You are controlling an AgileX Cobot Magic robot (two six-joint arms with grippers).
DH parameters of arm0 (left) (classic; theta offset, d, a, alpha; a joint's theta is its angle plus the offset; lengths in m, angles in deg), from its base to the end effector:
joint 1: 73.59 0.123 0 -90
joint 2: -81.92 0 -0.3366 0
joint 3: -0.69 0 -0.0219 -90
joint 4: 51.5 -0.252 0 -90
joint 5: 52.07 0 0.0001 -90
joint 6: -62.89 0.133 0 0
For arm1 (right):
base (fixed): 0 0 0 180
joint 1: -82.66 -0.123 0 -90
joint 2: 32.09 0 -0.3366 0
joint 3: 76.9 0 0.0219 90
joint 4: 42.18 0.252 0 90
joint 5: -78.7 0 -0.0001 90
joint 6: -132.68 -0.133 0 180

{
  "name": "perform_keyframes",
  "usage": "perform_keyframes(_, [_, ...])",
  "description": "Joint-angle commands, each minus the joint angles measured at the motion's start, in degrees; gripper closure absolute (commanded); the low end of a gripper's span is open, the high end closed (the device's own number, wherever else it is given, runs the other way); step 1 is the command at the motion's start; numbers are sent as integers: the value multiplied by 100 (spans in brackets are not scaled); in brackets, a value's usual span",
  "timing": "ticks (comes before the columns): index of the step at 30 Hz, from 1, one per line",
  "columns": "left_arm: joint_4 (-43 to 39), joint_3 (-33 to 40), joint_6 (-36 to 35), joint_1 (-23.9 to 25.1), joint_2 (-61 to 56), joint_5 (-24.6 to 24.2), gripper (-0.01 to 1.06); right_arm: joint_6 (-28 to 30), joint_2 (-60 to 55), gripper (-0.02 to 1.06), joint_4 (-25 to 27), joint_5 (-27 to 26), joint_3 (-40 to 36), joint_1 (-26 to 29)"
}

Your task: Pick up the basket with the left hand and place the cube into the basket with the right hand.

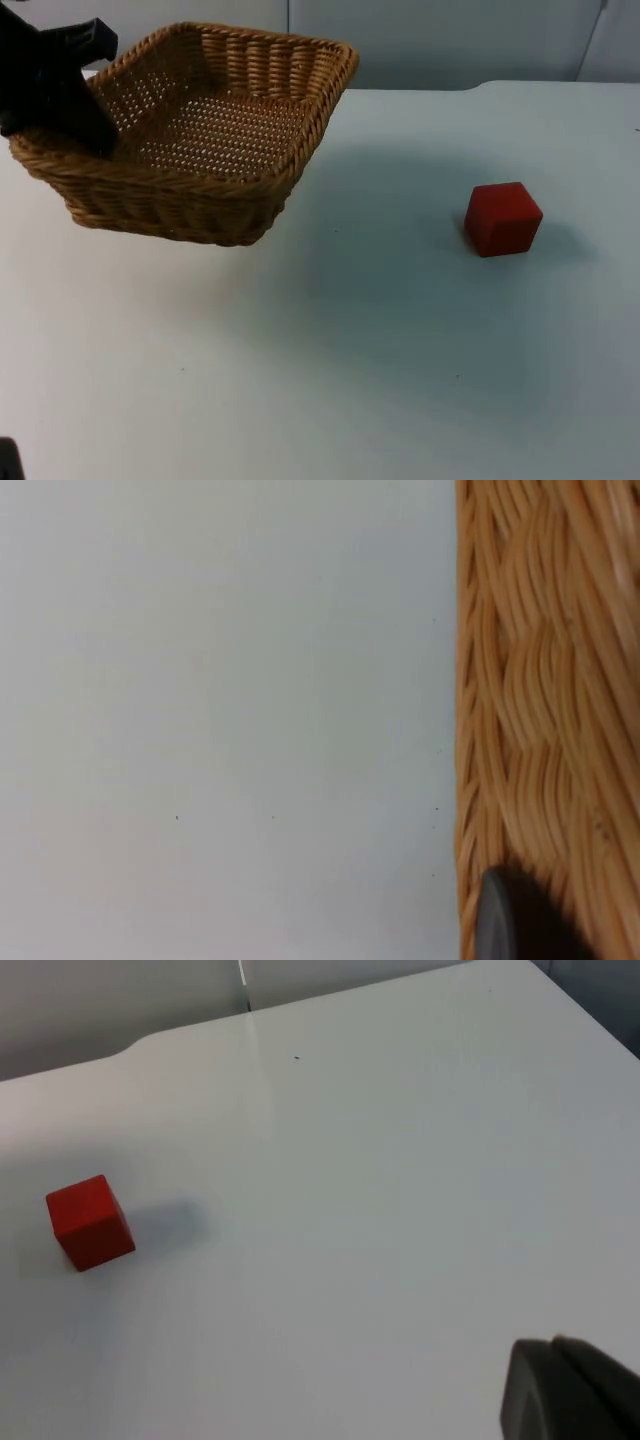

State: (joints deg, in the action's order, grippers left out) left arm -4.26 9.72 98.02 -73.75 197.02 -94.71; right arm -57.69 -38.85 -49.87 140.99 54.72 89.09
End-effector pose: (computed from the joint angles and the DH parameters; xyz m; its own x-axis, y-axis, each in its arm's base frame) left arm 0.4101 -0.0673 0.1990 -0.9249 -0.0485 -0.3770 0.1494 0.8656 -0.4779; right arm -0.0242 -0.0131 0.2641 -0.4258 0.1659 -0.8895 0.2680 0.9621 0.0511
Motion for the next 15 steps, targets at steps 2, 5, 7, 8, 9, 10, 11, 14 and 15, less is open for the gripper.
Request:
perform_keyframes(2, [188,14,37,-29,12,-43,105,-6,17,105,25,-73,-21,-21])
perform_keyframes(5, [177,14,37,-29,34,-67,105,-6,17,105,25,-73,-21,-21])
perform_keyframes(7, [164,14,37,-29,70,-108,105,-6,17,105,25,-73,-21,-21])
perform_keyframes(8, [164,14,37,-29,81,-116,105,-6,17,105,25,-73,-21,-21])
perform_keyframes(9, [164,14,37,-29,92,-116,105,-6,17,105,25,-73,-21,-21])
perform_keyframes(10, [164,14,37,-29,92,-116,105,-6,17,105,25,-73,-21,-21])
perform_keyframes(11, [164,14,37,-29,92,-116,105,-6,17,105,25,-73,-21,-21])
perform_keyframes(14, [164,14,37,-29,128,-116,105,-6,17,105,25,-73,-21,-21])
perform_keyframes(15, [164,14,37,-29,128,-116,105,-6,17,105,25,-73,-21,-21])
